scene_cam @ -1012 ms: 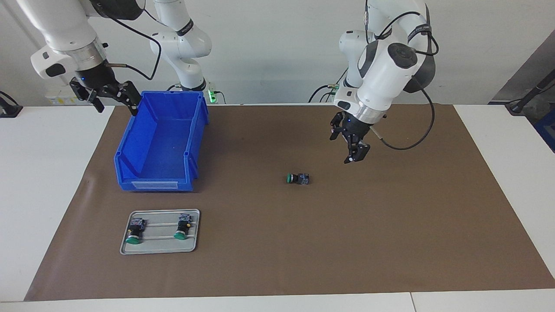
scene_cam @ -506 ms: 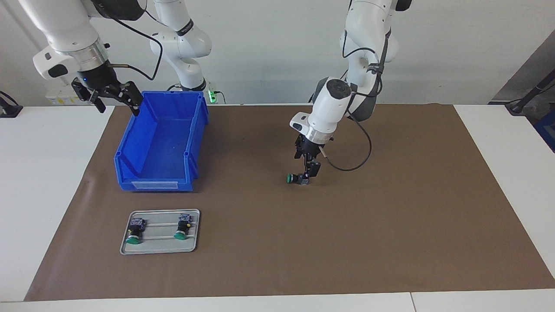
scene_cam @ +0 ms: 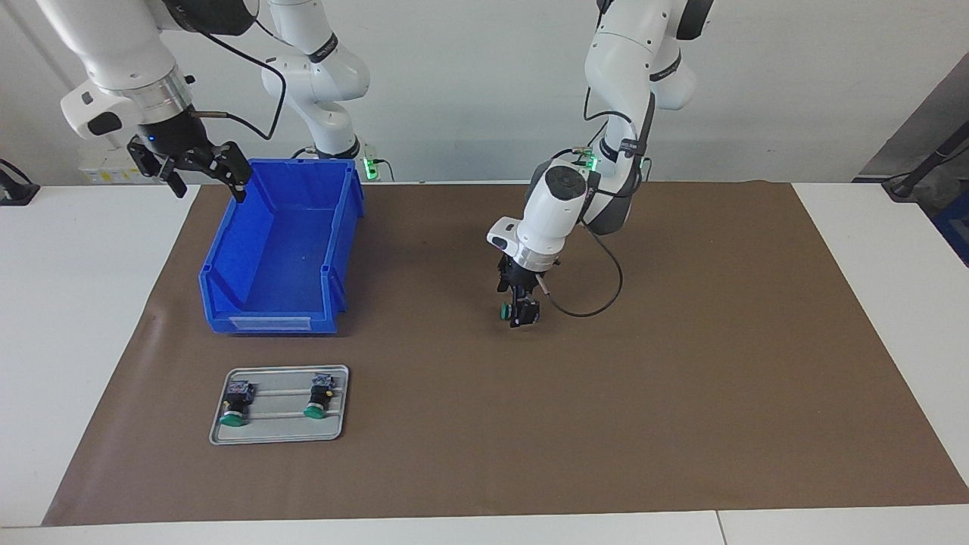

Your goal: Place and press button with both arms

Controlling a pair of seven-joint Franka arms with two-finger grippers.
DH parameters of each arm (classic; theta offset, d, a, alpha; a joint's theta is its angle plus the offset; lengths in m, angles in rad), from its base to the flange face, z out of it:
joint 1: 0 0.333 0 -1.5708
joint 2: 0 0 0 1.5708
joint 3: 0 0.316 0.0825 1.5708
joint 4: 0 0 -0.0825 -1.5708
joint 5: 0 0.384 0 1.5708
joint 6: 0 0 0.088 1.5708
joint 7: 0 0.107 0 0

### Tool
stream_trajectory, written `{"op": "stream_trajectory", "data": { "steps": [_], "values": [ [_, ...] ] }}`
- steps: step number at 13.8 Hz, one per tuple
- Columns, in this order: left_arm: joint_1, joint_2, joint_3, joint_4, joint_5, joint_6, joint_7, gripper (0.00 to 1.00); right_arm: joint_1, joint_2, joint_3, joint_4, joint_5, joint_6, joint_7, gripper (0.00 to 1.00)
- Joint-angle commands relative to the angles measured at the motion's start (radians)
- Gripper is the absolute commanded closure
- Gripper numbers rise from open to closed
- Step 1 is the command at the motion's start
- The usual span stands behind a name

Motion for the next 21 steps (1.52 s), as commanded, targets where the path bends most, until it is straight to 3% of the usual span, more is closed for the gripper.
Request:
{"op": "stream_trajectory", "data": {
  "steps": [1,4,12,14,21],
  "values": [
    [-0.048,0.027,0.018,0.012,-0.014,0.034,-0.029,0.02,0.008,-0.016,-0.007,-0.016,0.022,0.018,-0.022,0.00],
    [-0.048,0.028,0.018,0.006,-0.016,0.063,-0.037,0.14,0.013,-0.017,-0.013,-0.018,0.020,0.018,-0.024,0.00],
    [-0.047,0.027,0.020,0.000,-0.007,0.028,-0.023,0.18,0.029,-0.017,-0.032,-0.018,0.020,0.018,-0.024,0.00],
    [-0.048,0.027,0.021,0.000,-0.004,0.028,-0.023,0.27,0.026,-0.017,-0.032,-0.018,0.020,0.018,-0.025,0.00],
    [-0.033,0.024,0.023,0.008,0.001,-0.015,0.006,0.27,0.028,-0.017,-0.030,-0.018,0.022,0.009,-0.022,0.00]
  ]
}}
